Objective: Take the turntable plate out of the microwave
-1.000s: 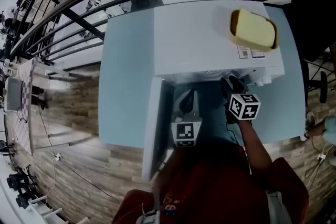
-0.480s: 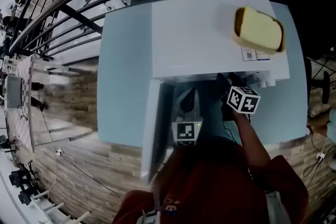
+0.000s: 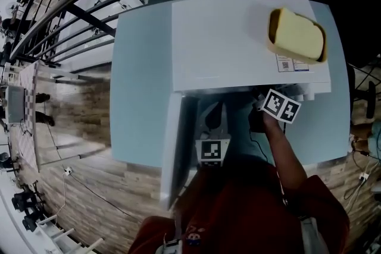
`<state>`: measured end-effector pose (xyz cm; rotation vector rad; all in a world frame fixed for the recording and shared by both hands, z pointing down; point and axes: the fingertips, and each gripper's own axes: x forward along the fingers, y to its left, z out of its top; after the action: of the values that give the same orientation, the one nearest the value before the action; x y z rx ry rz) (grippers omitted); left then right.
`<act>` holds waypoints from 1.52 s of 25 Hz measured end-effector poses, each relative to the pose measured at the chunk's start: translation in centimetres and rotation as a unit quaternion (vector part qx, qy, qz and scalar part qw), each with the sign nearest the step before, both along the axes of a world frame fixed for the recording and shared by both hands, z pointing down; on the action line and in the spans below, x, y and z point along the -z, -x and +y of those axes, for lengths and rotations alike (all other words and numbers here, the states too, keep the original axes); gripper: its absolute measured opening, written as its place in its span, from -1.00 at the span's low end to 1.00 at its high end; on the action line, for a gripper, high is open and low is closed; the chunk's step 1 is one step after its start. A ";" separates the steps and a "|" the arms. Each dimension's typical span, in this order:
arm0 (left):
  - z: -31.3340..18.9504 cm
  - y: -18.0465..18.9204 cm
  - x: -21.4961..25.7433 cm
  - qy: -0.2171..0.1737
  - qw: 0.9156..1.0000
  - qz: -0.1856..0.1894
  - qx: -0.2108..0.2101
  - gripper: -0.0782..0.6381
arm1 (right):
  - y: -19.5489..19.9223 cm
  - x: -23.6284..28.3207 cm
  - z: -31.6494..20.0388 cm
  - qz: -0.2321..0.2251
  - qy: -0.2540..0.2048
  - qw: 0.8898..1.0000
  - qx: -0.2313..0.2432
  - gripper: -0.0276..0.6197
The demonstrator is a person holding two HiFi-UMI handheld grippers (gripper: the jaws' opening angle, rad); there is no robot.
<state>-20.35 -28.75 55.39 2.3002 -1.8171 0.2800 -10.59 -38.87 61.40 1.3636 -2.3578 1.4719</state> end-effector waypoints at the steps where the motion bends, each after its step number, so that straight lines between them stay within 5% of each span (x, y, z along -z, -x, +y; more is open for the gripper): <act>1: 0.0 0.1 -0.1 0.000 1.000 0.000 0.001 -0.79 | -0.1 0.1 -0.1 -0.009 0.000 1.000 -0.005 -0.18; 11: 0.0 0.4 -0.5 0.002 1.000 -0.003 -0.001 -0.79 | 0.8 0.6 -0.4 -0.126 0.017 0.992 -0.026 -0.26; 17: 0.3 0.9 -0.4 0.012 1.000 0.006 0.006 -0.79 | 1.1 1.3 -1.0 -0.223 0.037 0.972 -0.062 -0.41; 26: 0.4 0.8 -0.3 0.012 1.000 0.004 0.004 -0.79 | 2.3 1.7 -2.5 -0.305 0.039 0.945 -0.111 -0.46; 30: 0.4 0.7 -0.1 0.010 1.000 0.010 0.014 -0.79 | 2.6 1.0 -2.8 -0.296 0.039 0.946 -0.129 -0.81; 38: 0.7 0.5 -0.1 0.007 1.000 0.016 0.012 -0.79 | 2.0 0.8 -1.8 -0.304 0.034 0.944 -0.126 -0.82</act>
<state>-20.83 -28.09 55.46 2.2598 -1.8198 0.2509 -12.57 -40.65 60.61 1.3867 -2.4724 2.3109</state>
